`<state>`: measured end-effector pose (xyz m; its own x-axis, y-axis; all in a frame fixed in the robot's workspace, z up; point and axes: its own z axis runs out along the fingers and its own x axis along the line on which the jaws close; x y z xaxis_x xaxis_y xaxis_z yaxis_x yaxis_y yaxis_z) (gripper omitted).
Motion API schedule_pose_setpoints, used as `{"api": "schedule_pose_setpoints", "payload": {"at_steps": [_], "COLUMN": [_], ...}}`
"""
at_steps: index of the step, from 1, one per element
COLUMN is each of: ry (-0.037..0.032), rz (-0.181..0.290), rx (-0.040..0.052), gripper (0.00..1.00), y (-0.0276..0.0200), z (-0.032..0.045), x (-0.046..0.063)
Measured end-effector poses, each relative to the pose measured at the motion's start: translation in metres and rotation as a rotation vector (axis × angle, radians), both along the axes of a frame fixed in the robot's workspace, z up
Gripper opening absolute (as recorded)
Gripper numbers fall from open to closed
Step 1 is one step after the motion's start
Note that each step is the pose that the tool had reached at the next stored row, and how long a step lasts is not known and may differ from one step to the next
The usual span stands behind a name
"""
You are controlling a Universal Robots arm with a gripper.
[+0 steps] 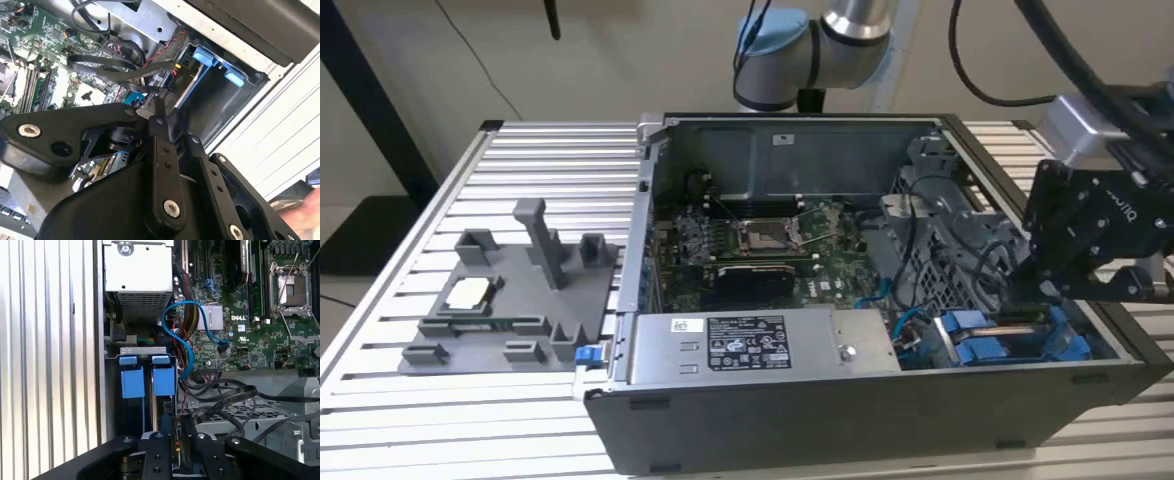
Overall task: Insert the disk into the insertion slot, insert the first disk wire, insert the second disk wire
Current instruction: 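Insert the second disk wire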
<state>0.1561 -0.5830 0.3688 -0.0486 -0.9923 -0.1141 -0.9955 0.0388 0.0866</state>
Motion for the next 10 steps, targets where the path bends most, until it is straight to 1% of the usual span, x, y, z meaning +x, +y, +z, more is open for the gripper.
{"api": "schedule_pose_setpoints", "payload": {"at_steps": [3, 4, 10], "ry": [0.0000, 0.0000, 0.0000], "rz": [0.000, 0.000, 0.000], "rx": [-0.0001, 0.0001, 0.0002], "gripper": [0.24, 0.24, 0.24], "y": [0.0000, 0.0000, 0.0000], "z": [0.0126, 0.0139, 0.0142], "x": [0.0000, 0.0000, 0.0000]}}
